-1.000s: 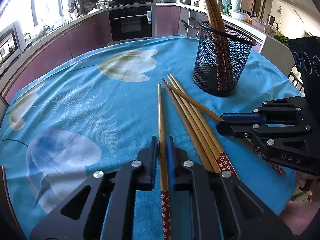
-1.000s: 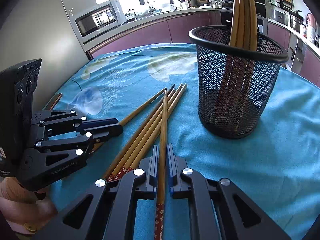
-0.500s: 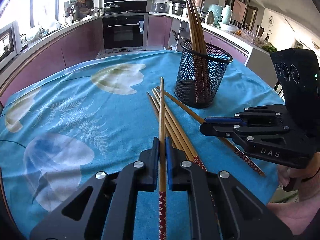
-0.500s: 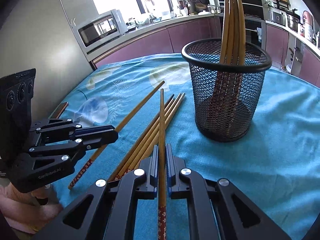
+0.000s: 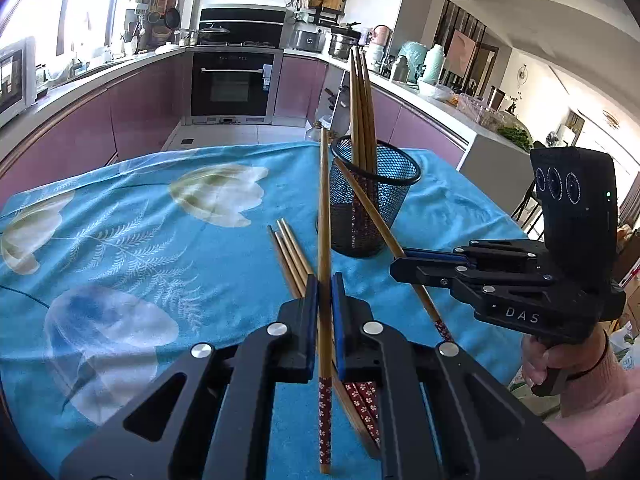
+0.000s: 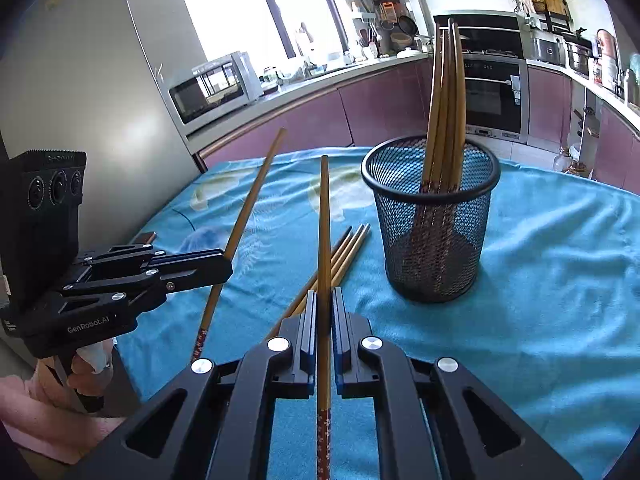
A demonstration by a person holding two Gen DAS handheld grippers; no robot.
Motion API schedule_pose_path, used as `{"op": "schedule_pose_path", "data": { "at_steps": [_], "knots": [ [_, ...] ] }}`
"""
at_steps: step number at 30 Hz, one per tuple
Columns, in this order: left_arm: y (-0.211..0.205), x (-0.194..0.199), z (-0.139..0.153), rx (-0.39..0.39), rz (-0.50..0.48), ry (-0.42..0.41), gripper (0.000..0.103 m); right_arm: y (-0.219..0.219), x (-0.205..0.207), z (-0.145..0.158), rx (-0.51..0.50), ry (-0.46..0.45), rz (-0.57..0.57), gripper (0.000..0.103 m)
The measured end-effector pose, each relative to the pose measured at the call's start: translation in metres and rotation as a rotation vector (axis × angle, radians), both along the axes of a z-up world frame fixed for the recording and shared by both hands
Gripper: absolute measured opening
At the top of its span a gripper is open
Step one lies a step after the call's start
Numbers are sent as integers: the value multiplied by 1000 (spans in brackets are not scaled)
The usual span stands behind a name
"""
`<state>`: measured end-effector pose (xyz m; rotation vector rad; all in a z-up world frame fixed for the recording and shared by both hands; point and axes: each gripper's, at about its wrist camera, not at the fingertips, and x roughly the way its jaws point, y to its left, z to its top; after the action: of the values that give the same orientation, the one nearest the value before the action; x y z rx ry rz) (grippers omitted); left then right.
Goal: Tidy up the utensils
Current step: 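Raise the chopstick upright with the right tool over the cup while the left tool carries its own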
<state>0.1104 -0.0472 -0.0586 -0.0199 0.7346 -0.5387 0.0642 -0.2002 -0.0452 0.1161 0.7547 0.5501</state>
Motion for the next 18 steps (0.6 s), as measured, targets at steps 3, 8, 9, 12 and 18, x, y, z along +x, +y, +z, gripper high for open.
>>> {"op": "schedule_pose_path", "data": {
  "at_steps": [3, 8, 9, 12, 18],
  "knots": [
    [-1, -3, 8, -15, -8, -14, 8, -8, -3, 8, 16, -22, -11, 6],
    [-3, -9, 23, -37, -24, -42, 8, -18, -4, 20, 44, -51, -28, 6],
    [-3, -9, 25, -42, -28, -46, 8, -20, -4, 22, 47, -56, -31, 6],
    [-3, -12, 32, -53, -34, -57, 8, -25, -4, 27, 58, -69, -39, 6],
    [-4, -13, 44, -83, -50, -64, 8, -33, -3, 37, 77, -100, -52, 6]
  ]
}}
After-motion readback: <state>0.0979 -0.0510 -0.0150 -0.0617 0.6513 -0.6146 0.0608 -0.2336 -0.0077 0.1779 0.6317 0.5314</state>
